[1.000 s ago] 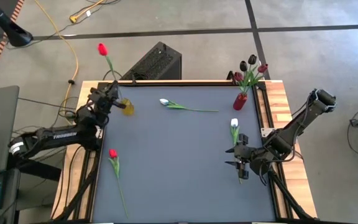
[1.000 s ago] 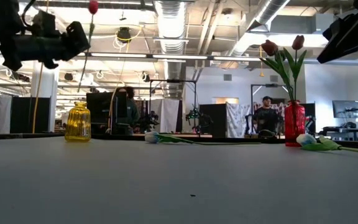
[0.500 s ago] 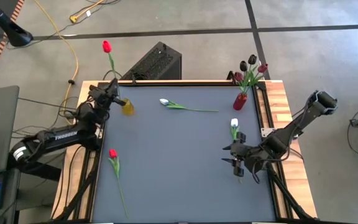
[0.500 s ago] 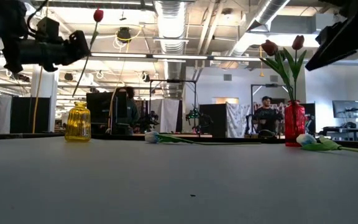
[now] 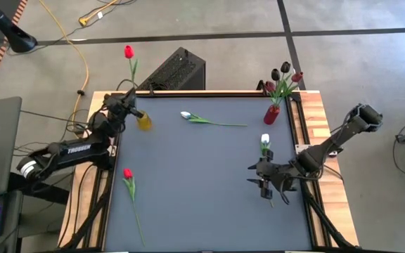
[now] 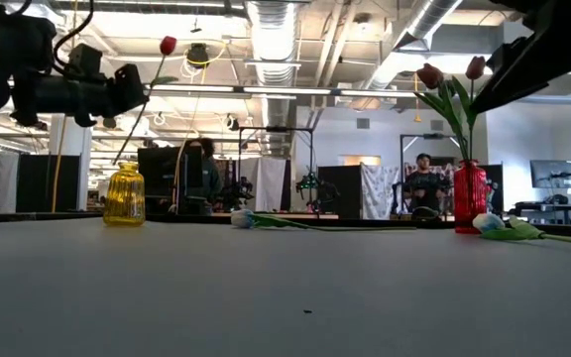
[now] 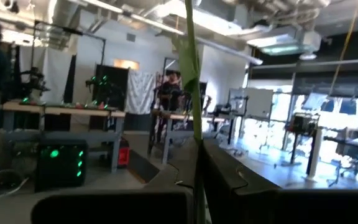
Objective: Sort flowers into vase by color
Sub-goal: Put the right red tulip into the yellow flower vase
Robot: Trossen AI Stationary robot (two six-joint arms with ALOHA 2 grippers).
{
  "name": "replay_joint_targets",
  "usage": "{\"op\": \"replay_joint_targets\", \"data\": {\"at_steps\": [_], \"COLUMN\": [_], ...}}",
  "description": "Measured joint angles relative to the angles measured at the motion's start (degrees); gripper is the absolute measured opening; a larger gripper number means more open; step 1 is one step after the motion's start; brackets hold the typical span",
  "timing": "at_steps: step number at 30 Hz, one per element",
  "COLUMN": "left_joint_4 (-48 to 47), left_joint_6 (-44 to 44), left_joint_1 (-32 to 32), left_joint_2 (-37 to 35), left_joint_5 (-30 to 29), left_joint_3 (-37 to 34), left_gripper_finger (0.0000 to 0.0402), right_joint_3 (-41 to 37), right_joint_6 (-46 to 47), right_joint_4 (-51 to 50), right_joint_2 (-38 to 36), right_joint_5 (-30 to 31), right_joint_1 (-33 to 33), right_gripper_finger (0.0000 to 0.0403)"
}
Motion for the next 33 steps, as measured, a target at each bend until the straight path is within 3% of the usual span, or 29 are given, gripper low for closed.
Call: {"op": "replay_joint_targets", "data": {"at_steps": [6, 24, 33], "left_joint_4": [6.24, 6.17, 8.1], "left_joint_6": [-0.13, 0.42, -0.9], "left_joint_1": [0.5, 1.59, 1.94], "left_joint_2": [3.45, 6.13, 10.49], "left_joint_5": [2.2, 1.89, 6.73], "left_joint_3": [0.06, 0.45, 3.72], "left_gripper_finger": [0.0, 0.0, 0.0], "right_joint_3": [0.0, 0.0, 0.0], "right_joint_6": [-0.97, -2.19, -3.08], "right_joint_4": [0.04, 0.1, 0.9], "right_joint_2": [0.0, -0.02, -0.02], "right_joint_5": [-0.88, -0.92, -0.94], "right_joint_1": [-1.66, -2.63, -2.61], "right_gripper_finger": [0.0238, 0.0238, 0.0238]}}
